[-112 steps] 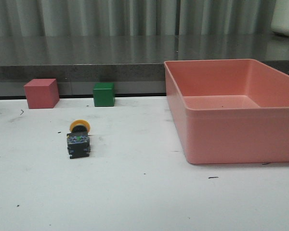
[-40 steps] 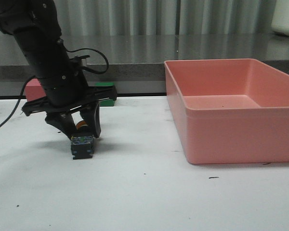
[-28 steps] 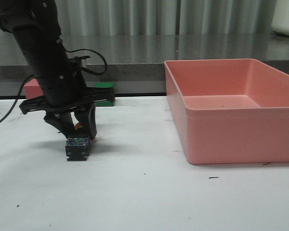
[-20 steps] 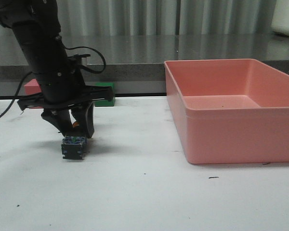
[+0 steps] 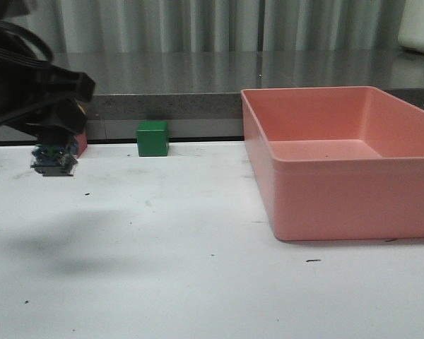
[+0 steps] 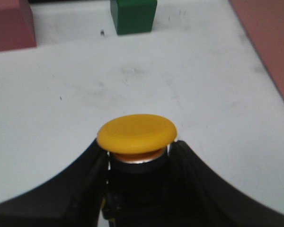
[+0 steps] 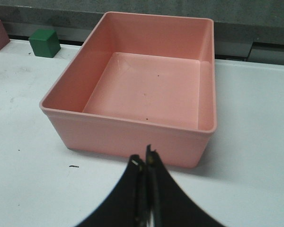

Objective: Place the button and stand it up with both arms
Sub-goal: 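Lift the button with the left gripper and move it nearer the robot, then lower the button upright onto the table and release it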

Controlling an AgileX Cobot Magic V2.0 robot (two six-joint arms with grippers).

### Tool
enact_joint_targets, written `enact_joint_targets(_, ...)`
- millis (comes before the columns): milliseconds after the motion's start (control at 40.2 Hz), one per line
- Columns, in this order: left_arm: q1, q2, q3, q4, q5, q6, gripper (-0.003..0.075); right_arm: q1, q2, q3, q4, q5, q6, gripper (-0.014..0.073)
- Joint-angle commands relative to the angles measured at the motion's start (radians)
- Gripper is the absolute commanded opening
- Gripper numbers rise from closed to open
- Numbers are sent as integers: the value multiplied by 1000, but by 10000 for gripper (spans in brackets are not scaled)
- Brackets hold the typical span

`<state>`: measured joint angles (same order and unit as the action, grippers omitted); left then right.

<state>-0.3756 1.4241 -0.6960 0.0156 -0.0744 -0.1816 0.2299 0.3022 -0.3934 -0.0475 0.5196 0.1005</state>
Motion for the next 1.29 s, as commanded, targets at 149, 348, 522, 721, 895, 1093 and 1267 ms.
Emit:
enact_joint_targets(149,57,-160,274,5,-604,3,165,-5,6,-27,-7,-75,-10,-69)
enact_joint_targets(348,59,-113,383,0,-866,3,165,-5,6,-27,-7,-75,-10,-69)
enact_joint_targets(522,59,15,393,-7,-986,27,165,-5,6,-27,-7,-75,-10,-69)
enact_joint_targets(721,59,242,390,-9,-1295,122,165,-5,6,-27,-7,-75,-10,-69)
enact_joint_targets(895,58,372,353,-16,-1296,133,171,-5,6,-27,-7,-75,-10,-69)
enact_joint_targets(1093,58,392,351,-16,-1296,140,172,-5,6,-27,-7,-75,-10,-69)
enact_joint_targets(1267,58,392,355,-16,-1296,140,181,-5,6,-27,-7,-75,-10,-69)
